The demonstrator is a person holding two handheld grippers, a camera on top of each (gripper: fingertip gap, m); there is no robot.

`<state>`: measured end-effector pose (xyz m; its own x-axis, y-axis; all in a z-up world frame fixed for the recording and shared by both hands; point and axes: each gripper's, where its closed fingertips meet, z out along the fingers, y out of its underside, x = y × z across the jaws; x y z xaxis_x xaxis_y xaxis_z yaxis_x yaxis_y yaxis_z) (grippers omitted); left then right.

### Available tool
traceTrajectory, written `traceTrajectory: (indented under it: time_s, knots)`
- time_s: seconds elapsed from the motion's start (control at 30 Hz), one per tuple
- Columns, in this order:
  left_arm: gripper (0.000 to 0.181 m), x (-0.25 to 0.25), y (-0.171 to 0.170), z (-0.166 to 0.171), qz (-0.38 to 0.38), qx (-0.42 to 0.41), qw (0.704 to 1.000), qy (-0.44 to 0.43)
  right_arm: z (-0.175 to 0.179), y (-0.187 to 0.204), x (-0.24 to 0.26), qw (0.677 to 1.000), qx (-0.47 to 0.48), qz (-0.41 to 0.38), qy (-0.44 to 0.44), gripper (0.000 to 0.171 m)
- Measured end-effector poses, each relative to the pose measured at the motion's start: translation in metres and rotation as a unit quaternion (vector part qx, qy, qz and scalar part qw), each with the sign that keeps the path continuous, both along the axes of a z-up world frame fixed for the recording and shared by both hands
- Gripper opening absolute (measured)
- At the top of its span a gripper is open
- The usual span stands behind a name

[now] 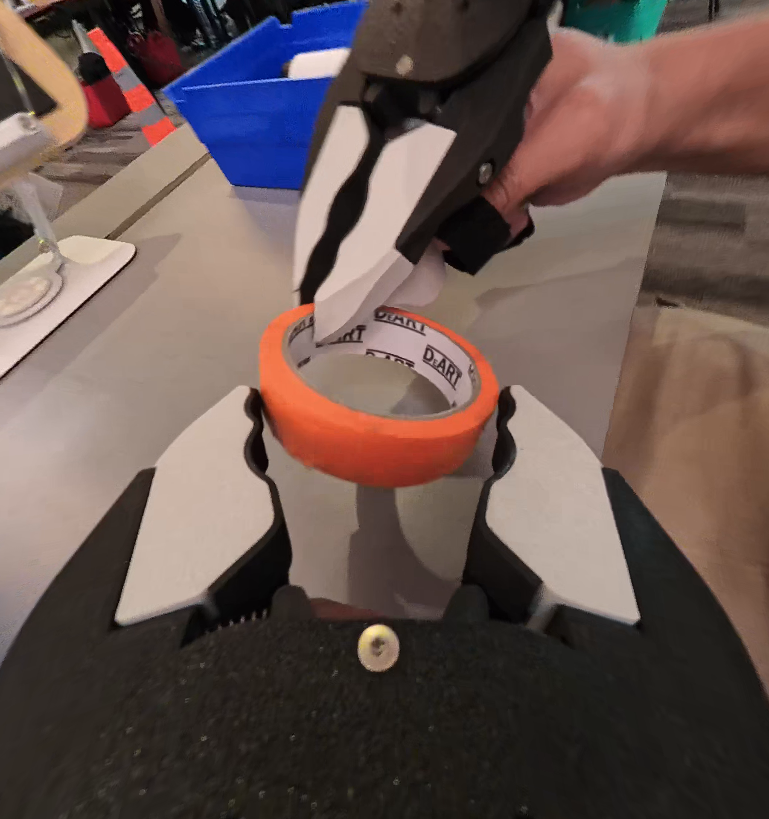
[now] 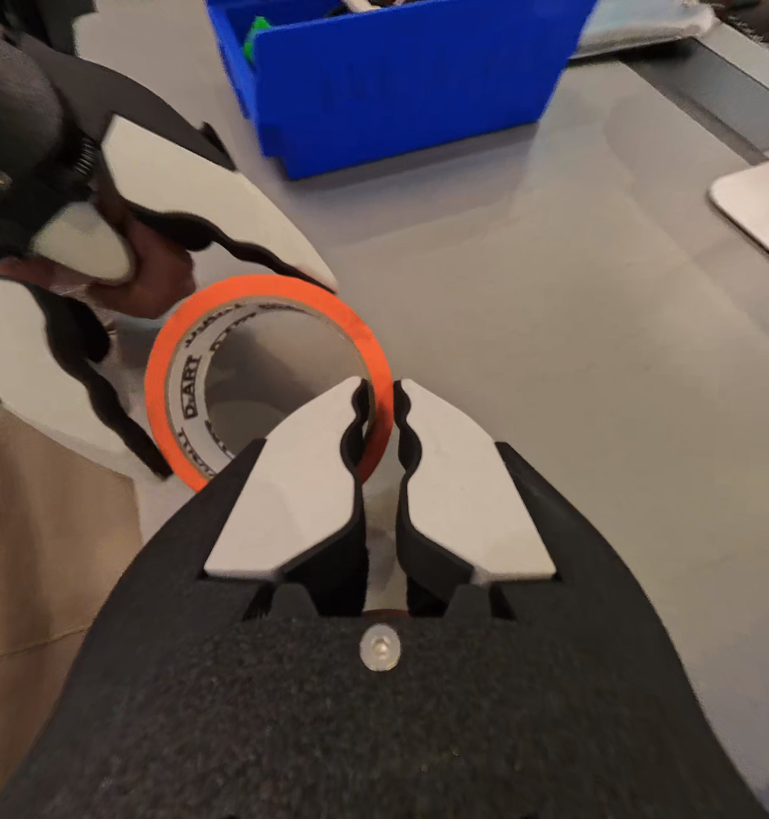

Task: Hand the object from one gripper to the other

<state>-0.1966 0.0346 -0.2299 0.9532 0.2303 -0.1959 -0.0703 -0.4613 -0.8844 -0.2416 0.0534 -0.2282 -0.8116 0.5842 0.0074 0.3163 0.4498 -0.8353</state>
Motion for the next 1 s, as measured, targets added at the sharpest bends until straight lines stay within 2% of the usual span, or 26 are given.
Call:
traceTrajectory:
  time_s: [0.1, 0.2, 0.27, 0.43, 0.6, 0.8, 0.93, 1.0]
  knots:
    - [0.083, -0.019, -0.012, 0.006, 0.051, 0.041, 0.996, -0.063, 0.006, 0.021, -0.019, 0.996, 0.026, -0.073, 0.042, 0.01]
    - [0.072, -0.033, -0.017, 0.01, 0.107, 0.096, 0.976, -0.164, 0.016, 0.035, -0.03, 0.979, 0.096, -0.134, 0.119, 0.01]
    - [0.07, -0.035, -0.016, 0.015, 0.123, 0.129, 0.964, -0.198, 0.021, 0.033, -0.03, 0.965, 0.135, -0.155, 0.163, 0.01]
    - [0.059, -0.045, -0.019, 0.015, 0.192, 0.096, 0.968, -0.127, 0.032, 0.011, -0.023, 0.939, 0.182, -0.173, 0.237, 0.01]
    - [0.024, -0.058, -0.035, 0.014, 0.247, 0.058, 0.965, -0.068, 0.034, -0.002, -0.017, 0.945, 0.156, -0.167, 0.236, 0.011]
    - [0.015, -0.065, -0.044, 0.002, 0.26, 0.01, 0.964, -0.05, 0.04, -0.019, -0.008, 0.956, 0.116, -0.131, 0.235, 0.014]
    - [0.01, -0.076, -0.052, 0.005, 0.263, 0.028, 0.962, -0.071, 0.045, -0.029, 0.0, 0.969, 0.063, -0.091, 0.223, 0.018]
    - [0.011, -0.08, -0.056, 0.006, 0.267, 0.061, 0.955, -0.112, 0.049, -0.032, 0.005, 0.979, 0.007, -0.058, 0.194, 0.027]
